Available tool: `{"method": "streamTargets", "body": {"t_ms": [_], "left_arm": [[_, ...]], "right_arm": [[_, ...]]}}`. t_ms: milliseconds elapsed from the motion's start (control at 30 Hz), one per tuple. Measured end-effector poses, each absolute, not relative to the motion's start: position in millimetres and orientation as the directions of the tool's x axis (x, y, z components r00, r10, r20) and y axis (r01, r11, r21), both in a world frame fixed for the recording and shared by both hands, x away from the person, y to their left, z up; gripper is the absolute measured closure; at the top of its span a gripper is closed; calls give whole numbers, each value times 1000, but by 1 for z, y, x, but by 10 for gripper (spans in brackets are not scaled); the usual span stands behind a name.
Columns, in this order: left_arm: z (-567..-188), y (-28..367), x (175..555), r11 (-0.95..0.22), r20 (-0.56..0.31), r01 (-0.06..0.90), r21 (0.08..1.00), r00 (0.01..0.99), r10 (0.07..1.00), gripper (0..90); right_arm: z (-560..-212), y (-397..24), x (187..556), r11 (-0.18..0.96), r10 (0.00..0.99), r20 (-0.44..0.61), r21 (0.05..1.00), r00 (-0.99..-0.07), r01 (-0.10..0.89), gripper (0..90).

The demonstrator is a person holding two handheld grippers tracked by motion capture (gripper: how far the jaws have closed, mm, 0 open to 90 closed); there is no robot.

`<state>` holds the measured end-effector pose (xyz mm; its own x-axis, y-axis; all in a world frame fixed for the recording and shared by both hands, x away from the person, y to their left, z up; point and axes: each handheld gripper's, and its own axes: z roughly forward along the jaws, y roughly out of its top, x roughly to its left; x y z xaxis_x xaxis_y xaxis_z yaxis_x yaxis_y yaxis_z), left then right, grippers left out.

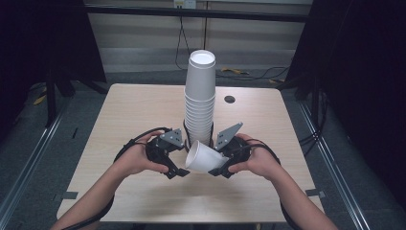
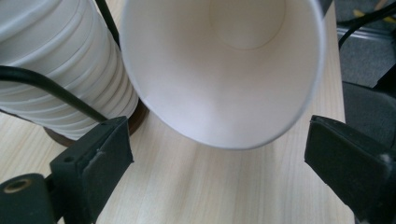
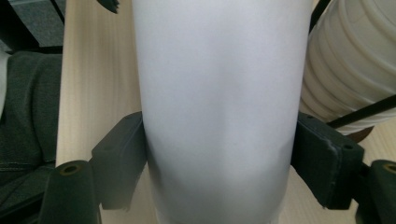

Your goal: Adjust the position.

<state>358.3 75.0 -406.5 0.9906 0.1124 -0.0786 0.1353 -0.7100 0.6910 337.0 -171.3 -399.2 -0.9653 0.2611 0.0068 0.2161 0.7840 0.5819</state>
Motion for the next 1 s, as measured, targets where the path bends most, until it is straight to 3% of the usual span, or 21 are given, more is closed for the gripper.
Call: {"method": "streamTargets", "body": {"t_ms": [433, 1000], "left_arm": [[-408, 71, 359, -652, -119, 162, 741, 987, 110, 52], [-411, 72, 360, -639, -106, 145, 755, 989, 99, 35]], "right_arm": [[-398, -165, 335, 767, 229, 16, 613, -973, 190, 233], [-395, -161, 335, 736, 195, 14, 659, -981, 156, 232]]}}
